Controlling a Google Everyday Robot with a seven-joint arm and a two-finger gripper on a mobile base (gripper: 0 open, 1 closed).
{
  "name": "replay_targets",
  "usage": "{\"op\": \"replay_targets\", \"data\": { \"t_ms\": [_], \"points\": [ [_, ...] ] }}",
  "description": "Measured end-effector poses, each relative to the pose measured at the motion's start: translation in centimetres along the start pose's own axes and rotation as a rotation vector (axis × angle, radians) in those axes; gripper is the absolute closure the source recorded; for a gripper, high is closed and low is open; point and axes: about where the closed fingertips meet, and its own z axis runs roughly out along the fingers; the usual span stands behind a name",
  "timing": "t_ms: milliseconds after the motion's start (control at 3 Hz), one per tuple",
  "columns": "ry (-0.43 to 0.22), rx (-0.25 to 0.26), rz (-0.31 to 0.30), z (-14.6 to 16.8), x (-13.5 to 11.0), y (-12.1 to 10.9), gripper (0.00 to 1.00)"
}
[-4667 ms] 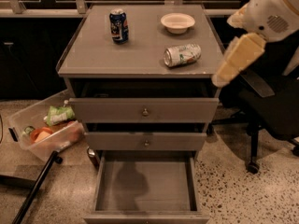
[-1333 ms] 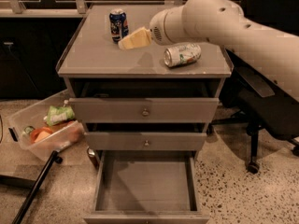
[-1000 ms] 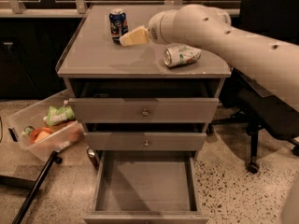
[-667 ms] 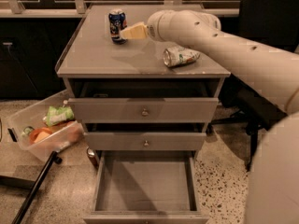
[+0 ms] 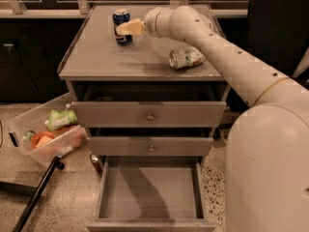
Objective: Place pepsi can into bottom drawer
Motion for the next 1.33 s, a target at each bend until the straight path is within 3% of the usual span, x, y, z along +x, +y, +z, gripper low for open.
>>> {"op": "replay_targets", "data": {
  "t_ms": [667, 1333],
  "points": [
    [0.020, -0.154, -0.048, 2.9, -2.3, 3.3, 0.00],
    [0.059, -0.243, -0.046, 5.8, -1.7, 5.9, 0.00]
  ]
}}
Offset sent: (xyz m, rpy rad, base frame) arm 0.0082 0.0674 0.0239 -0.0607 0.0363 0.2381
